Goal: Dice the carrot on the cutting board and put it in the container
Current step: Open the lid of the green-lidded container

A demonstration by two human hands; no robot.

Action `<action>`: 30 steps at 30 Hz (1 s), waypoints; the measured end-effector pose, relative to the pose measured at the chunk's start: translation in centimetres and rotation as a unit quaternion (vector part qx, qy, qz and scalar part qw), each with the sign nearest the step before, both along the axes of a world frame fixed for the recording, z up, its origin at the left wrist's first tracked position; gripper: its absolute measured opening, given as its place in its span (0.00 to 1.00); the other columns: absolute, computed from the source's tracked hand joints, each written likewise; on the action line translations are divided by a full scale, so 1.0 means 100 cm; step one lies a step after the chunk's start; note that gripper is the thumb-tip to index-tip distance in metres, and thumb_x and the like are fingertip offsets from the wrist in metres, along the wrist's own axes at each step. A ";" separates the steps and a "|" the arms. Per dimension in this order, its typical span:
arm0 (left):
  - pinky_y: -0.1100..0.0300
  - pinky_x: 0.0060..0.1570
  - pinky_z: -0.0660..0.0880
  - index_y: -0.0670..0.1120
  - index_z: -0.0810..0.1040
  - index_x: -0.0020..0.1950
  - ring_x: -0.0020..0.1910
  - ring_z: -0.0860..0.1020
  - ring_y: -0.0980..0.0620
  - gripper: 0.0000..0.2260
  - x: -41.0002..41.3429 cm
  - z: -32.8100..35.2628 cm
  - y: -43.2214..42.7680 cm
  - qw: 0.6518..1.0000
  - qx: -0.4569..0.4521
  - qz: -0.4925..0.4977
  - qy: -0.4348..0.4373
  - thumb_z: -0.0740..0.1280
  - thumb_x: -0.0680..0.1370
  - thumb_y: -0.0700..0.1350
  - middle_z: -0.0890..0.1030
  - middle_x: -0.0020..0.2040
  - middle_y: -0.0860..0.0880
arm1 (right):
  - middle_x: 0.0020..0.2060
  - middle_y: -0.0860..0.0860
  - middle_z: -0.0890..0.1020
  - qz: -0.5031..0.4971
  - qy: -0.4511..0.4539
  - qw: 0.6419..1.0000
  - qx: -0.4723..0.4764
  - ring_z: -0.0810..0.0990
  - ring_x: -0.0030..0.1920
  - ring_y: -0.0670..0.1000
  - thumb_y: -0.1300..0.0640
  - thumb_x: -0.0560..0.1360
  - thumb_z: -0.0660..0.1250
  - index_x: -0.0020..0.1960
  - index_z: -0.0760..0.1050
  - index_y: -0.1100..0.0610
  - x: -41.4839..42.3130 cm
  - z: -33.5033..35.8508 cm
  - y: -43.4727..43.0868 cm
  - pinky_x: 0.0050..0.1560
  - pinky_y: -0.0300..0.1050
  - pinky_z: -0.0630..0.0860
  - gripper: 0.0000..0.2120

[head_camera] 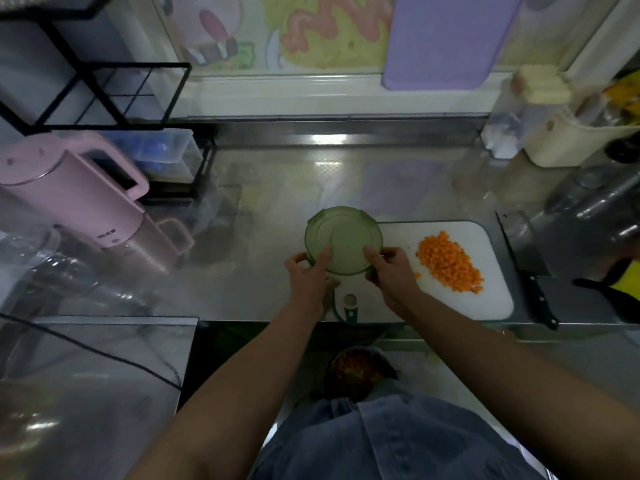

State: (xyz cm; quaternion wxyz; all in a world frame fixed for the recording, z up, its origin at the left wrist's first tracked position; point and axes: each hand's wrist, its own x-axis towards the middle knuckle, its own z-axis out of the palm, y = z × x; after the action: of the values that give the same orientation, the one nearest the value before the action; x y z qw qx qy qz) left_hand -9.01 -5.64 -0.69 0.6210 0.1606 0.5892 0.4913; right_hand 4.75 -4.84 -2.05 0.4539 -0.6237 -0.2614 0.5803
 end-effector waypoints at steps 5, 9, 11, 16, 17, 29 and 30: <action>0.49 0.46 0.78 0.48 0.66 0.61 0.53 0.77 0.43 0.17 0.005 -0.003 0.004 0.999 0.018 -0.047 0.005 0.69 0.77 0.47 0.75 0.55 0.46 | 0.49 0.57 0.76 -0.014 -0.078 0.997 0.023 0.77 0.43 0.50 0.49 0.77 0.66 0.60 0.67 0.62 0.016 0.015 0.000 0.39 0.45 0.77 0.20; 0.57 0.37 0.78 0.45 0.73 0.61 0.45 0.78 0.50 0.14 0.001 0.000 0.012 0.987 0.042 -0.135 0.074 0.68 0.77 0.45 0.78 0.54 0.43 | 0.40 0.53 0.76 -0.023 -0.134 0.991 0.014 0.75 0.40 0.49 0.45 0.78 0.61 0.41 0.71 0.56 0.036 0.026 0.007 0.43 0.49 0.75 0.15; 0.60 0.37 0.78 0.44 0.74 0.62 0.45 0.78 0.50 0.15 0.005 0.002 0.014 0.981 0.049 -0.167 0.086 0.69 0.77 0.44 0.78 0.55 0.42 | 0.36 0.52 0.75 0.011 -0.213 0.977 -0.005 0.74 0.39 0.51 0.42 0.79 0.58 0.39 0.70 0.57 0.042 0.023 0.006 0.40 0.46 0.70 0.19; 0.62 0.37 0.78 0.44 0.75 0.64 0.49 0.79 0.49 0.18 0.016 0.001 0.014 0.978 0.044 -0.193 0.060 0.70 0.76 0.46 0.79 0.58 0.42 | 0.32 0.50 0.69 -0.041 -0.298 0.953 0.036 0.67 0.34 0.49 0.45 0.80 0.57 0.37 0.64 0.57 0.046 0.012 0.000 0.34 0.45 0.62 0.19; 0.61 0.37 0.78 0.44 0.73 0.65 0.50 0.79 0.49 0.19 0.017 0.001 0.014 0.979 0.035 -0.198 0.043 0.70 0.76 0.47 0.78 0.59 0.43 | 0.31 0.50 0.69 -0.068 -0.293 0.953 0.046 0.67 0.33 0.48 0.46 0.80 0.57 0.37 0.65 0.58 0.047 0.012 0.000 0.34 0.45 0.62 0.19; 0.45 0.50 0.80 0.50 0.74 0.65 0.56 0.78 0.41 0.26 0.019 -0.004 0.011 0.954 -0.004 -0.300 0.025 0.76 0.68 0.48 0.78 0.60 0.43 | 0.35 0.51 0.73 0.044 -0.343 0.938 0.029 0.72 0.38 0.52 0.45 0.81 0.55 0.40 0.72 0.59 0.071 0.020 0.013 0.41 0.44 0.65 0.20; 0.48 0.46 0.80 0.49 0.75 0.64 0.55 0.78 0.41 0.24 0.019 -0.004 0.012 0.951 0.000 -0.308 0.036 0.75 0.70 0.46 0.78 0.59 0.43 | 0.31 0.51 0.71 0.062 -0.362 0.930 0.032 0.70 0.34 0.51 0.45 0.81 0.55 0.35 0.69 0.57 0.073 0.019 0.013 0.36 0.44 0.63 0.22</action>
State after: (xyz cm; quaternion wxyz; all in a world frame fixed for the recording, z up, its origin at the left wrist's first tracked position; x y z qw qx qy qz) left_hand -7.08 -4.48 -1.08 0.7208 0.3515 0.5330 0.2699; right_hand 12.03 -3.51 -0.16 0.3112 -0.7588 -0.4648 0.3335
